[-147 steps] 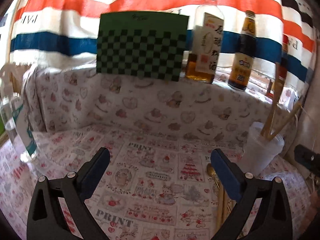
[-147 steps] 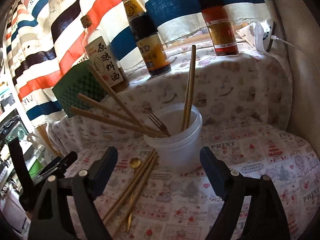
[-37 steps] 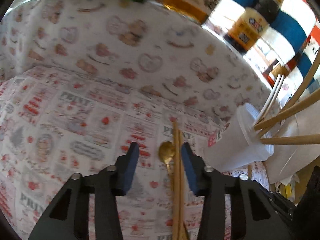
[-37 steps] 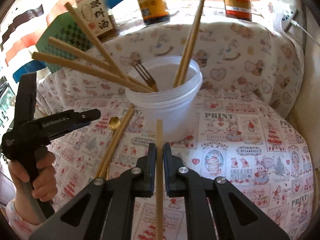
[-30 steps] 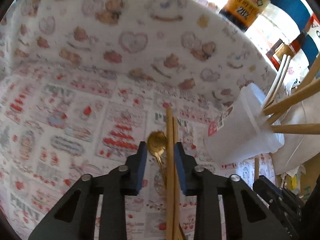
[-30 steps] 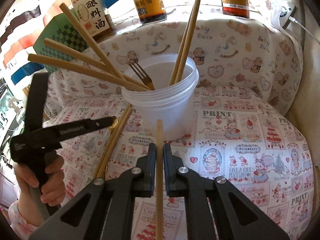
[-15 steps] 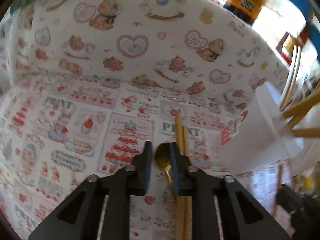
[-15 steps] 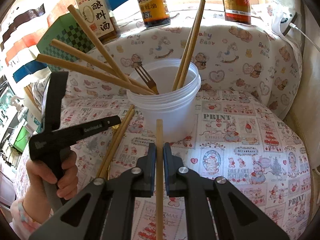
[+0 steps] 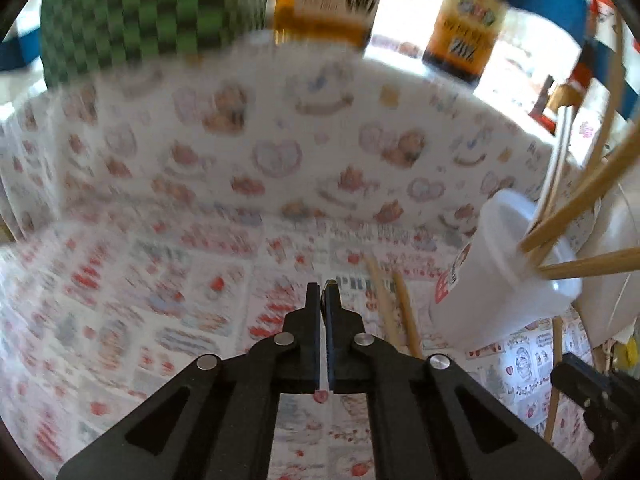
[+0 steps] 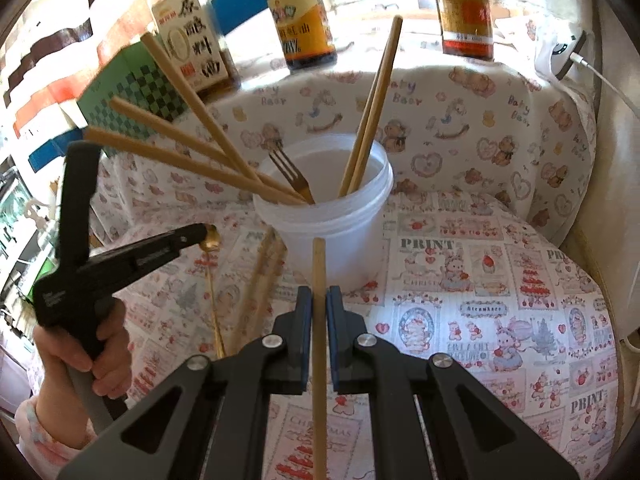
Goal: Organize utensils
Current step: 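Carry both chopsticks over the white cup and open both tools to drop them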
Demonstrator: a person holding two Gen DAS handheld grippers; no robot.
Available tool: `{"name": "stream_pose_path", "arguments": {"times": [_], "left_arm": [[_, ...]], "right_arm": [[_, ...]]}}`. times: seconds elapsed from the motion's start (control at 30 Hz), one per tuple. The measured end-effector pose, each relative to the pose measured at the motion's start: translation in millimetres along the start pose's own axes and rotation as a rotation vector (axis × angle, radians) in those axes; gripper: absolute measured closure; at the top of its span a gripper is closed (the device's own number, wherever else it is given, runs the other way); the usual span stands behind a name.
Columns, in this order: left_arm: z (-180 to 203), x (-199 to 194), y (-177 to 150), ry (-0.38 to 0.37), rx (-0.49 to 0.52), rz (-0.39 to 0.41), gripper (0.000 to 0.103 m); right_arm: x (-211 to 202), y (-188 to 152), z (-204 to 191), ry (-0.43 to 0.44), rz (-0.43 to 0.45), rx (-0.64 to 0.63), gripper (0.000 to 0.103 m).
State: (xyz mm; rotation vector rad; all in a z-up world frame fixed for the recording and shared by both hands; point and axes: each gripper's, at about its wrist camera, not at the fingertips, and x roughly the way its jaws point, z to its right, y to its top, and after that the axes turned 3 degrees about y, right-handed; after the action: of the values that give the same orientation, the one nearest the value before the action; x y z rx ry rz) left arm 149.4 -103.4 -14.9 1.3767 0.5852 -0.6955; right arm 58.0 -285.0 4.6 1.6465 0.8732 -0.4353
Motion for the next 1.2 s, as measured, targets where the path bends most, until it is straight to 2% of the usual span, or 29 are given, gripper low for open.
{"name": "stream_pose_path", "arguments": {"times": [0.2,0.43,0.57,0.7,0.9,1.0,1.2], "left_arm": [[2.5,-66.7,10.3,0.046,0.074,0.178,0.102],[-4.8,-143.2,24.5,0.089,0.098,0.362,0.102],[-4.1,-175.1,30.8,0.157,0.124,0.454,0.102],[4.3,-206.7,29.4,0.197,0.133,0.562,0.102],[10.5,-239.3,16.9,0.199,0.079,0.727,0.102],[16.0,-248.6,15.9,0.217,0.067,0.792,0.102],[24.6,-239.8,32.1,0.217,0.038,0.808,0.102]], "right_arm": [[-23.2,2.4,-9.9,0.039,0.12,-0.047,0.096],[-65.3,5.0,-16.3,0.101,0.325,-0.086,0.096],[-86.9,10.4,-18.3,0.059,0.398,-0.08,0.096],[-110.0,22.9,-25.5,0.06,0.457,-0.094,0.096],[-147.7,39.2,-43.3,0.023,0.568,-0.164,0.096],[-158.4,50.3,-47.3,0.039,0.604,-0.169,0.096],[-164.4,70.4,-51.3,0.044,0.683,-0.162,0.096]]}}
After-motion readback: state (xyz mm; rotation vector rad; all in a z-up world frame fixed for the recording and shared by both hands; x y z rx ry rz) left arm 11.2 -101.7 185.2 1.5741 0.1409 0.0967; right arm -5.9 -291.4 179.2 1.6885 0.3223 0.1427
